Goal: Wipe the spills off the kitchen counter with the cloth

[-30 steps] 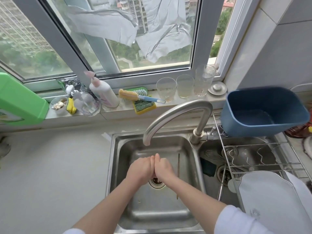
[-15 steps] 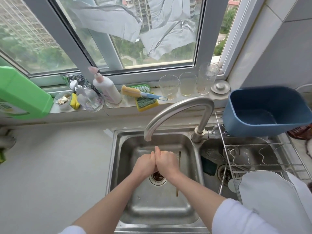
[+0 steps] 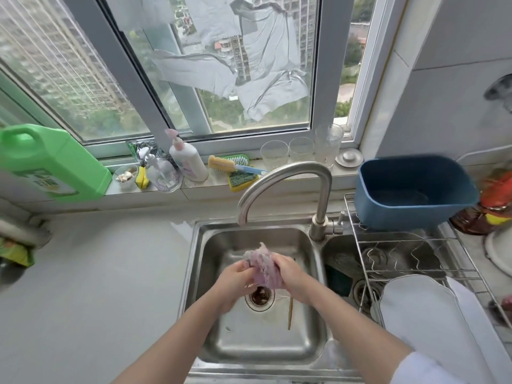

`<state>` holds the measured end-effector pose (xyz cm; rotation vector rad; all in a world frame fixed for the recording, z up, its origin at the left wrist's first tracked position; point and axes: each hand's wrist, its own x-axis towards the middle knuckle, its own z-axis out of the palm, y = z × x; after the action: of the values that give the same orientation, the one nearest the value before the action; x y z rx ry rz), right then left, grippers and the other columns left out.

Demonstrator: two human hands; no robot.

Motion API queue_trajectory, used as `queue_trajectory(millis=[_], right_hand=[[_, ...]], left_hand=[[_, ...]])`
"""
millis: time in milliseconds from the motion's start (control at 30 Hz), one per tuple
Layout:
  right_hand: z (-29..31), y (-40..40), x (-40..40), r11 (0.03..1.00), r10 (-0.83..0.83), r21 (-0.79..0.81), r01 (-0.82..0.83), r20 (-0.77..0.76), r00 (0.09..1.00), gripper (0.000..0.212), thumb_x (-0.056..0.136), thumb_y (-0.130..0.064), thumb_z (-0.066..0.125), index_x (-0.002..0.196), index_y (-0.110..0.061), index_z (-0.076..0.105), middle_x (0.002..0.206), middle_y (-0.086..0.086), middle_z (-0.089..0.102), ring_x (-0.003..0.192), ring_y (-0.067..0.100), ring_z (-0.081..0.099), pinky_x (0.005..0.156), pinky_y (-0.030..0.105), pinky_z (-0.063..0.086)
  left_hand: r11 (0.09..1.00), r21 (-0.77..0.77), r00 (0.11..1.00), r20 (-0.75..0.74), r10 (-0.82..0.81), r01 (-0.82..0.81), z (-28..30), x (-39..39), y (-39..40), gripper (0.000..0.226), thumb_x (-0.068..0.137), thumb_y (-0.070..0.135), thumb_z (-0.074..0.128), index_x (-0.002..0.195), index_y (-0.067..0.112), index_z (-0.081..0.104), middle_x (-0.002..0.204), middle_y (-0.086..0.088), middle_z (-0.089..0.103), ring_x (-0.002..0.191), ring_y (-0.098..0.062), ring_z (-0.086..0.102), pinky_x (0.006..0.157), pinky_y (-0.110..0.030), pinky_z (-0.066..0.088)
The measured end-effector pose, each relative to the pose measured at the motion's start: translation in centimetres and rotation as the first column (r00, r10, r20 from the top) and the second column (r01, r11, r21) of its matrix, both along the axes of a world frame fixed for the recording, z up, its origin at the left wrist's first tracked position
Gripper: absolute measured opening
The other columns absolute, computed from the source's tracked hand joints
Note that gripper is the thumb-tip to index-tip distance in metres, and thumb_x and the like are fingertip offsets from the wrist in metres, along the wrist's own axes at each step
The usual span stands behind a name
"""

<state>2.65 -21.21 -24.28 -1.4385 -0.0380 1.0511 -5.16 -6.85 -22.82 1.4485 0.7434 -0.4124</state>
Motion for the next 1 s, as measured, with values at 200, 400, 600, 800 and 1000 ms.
queue_trajectory(millis=[200, 400, 600, 800, 1000], right_hand=[[2.6, -4.6, 1.9, 0.967, -0.247, -0.067, 0.245, -0.032, 0.968, 0.028, 0.099, -0.013, 0.040, 0.107, -0.007, 0.066, 0.105, 0.012, 0.070, 0.101, 0.027, 0.066, 0.086, 0.044, 0.054], [9.1, -7.5, 1.9, 0.936, -0.014, 0.348, 0.042, -0.081, 0.997, 0.036, 0.094, -0.027, 0.059, 0.121, -0.003, 0.057, 0.104, 0.016, 0.068, 0.095, 0.031, 0.066, 0.086, 0.044, 0.053], [14.1, -7.3, 4.3, 0.769, -0.325, 0.508, 0.387, -0.212, 0.922, 0.019, 0.095, -0.032, 0.059, 0.084, -0.017, 0.064, 0.083, 0.004, 0.062, 0.079, 0.020, 0.062, 0.067, 0.032, 0.046], [12.1, -6.0, 3.8, 0.905, -0.425, 0.005, 0.425, -0.025, 0.905, 0.043, 0.092, -0.051, 0.059, 0.094, -0.008, 0.062, 0.095, 0.010, 0.064, 0.088, 0.027, 0.063, 0.077, 0.040, 0.054], [13.8, -5.1, 5.3, 0.911, -0.397, 0.206, 0.357, 0.206, 0.894, 0.025, 0.098, -0.031, 0.057, 0.115, -0.013, 0.061, 0.113, 0.017, 0.069, 0.103, 0.034, 0.067, 0.087, 0.048, 0.055]], left_hand=[[0.840, 0.542, 0.923, 0.319, -0.217, 0.011, 5.3, 0.0, -0.6, 0.030, 0.087, 0.037, 0.070, 0.076, 0.013, 0.055, 0.062, 0.005, 0.050, 0.059, -0.007, 0.041, 0.057, -0.029, 0.039], [0.744, 0.668, 0.743, 0.504, -0.440, -0.013, 16.6, 1.9, -1.9, 0.015, 0.086, 0.031, 0.067, 0.084, 0.020, 0.057, 0.069, -0.009, 0.057, 0.061, -0.021, 0.052, 0.059, -0.036, 0.049], [0.781, 0.582, 0.698, 0.657, -0.286, -0.228, 25.8, 9.0, -0.2, 0.021, 0.089, 0.007, 0.065, 0.109, 0.013, 0.062, 0.072, 0.001, 0.066, 0.050, -0.002, 0.055, 0.049, -0.021, 0.045], [0.444, 0.896, 0.898, 0.202, -0.391, -0.008, 23.8, 13.5, 1.7, 0.053, 0.084, 0.038, 0.072, 0.131, 0.021, 0.055, 0.127, -0.006, 0.061, 0.108, -0.020, 0.062, 0.090, -0.030, 0.049], [0.556, 0.829, 0.833, 0.259, -0.488, 0.068, 20.5, 12.0, -1.9, 0.028, 0.092, 0.047, 0.060, 0.089, 0.022, 0.072, 0.078, 0.013, 0.068, 0.069, 0.001, 0.059, 0.058, -0.012, 0.038]])
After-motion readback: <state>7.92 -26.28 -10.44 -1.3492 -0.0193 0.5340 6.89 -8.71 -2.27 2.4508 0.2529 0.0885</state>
